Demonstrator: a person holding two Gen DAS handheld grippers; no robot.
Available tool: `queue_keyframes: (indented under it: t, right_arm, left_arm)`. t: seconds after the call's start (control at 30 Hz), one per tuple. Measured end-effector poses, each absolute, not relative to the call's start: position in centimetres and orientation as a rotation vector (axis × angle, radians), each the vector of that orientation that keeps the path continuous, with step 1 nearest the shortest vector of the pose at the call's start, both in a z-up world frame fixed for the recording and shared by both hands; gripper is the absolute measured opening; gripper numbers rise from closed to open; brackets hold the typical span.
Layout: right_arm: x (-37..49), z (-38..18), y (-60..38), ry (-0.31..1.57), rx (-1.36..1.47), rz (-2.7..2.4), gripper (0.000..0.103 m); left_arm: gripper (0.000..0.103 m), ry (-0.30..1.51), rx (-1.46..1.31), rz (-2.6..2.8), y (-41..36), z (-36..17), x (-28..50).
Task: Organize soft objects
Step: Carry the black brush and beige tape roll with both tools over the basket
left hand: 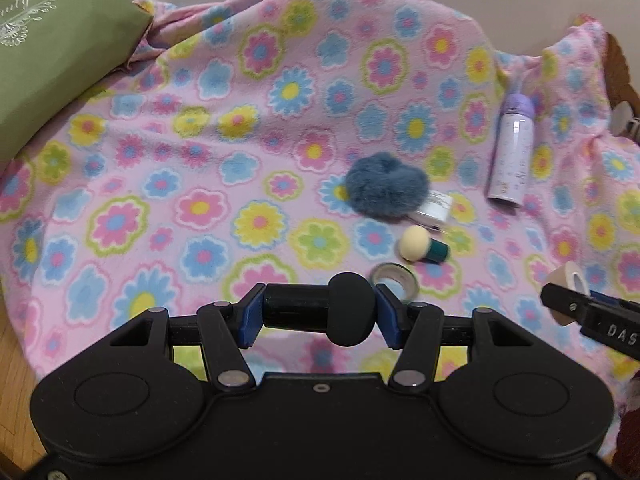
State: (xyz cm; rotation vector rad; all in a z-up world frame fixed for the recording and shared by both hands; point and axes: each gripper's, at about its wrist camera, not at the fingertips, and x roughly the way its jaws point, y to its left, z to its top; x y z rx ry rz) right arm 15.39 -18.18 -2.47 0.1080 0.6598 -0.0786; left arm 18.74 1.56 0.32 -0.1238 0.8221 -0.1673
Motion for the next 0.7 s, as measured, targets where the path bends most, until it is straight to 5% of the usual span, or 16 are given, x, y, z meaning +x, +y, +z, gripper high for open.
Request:
queue_keyframes:
  t: [0.7]
  right_arm:
    - [2.5,-2.3,-14.2,0.665,0.142,0.032,0.048]
  left_arm:
    - [0.054,0.826,-0.129,-0.206,0.6,1.3,7.8]
